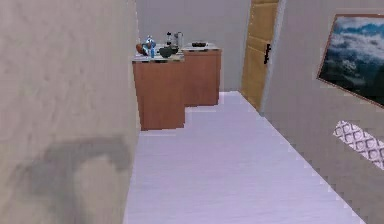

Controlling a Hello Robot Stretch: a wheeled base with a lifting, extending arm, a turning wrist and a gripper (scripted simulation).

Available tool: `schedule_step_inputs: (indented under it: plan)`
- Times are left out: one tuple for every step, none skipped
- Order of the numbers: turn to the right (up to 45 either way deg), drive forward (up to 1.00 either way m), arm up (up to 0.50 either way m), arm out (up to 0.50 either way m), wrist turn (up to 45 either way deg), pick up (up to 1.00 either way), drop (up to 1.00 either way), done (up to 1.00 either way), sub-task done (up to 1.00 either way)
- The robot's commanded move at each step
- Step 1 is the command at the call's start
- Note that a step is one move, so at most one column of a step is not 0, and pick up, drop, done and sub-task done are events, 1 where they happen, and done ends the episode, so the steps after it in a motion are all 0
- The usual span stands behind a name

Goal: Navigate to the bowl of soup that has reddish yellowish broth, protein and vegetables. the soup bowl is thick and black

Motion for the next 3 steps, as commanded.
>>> schedule_step_inputs:
  plan:
    - [45.0, 0.00, 0.00, 0.00, 0.0, 0.00, 0.00, 0.00, 0.00]
    - [36.0, 0.00, 0.00, 0.00, 0.0, 0.00, 0.00, 0.00, 0.00]
    - [0.0, 0.10, 0.00, 0.00, 0.0, 0.00, 0.00, 0.00, 0.00]
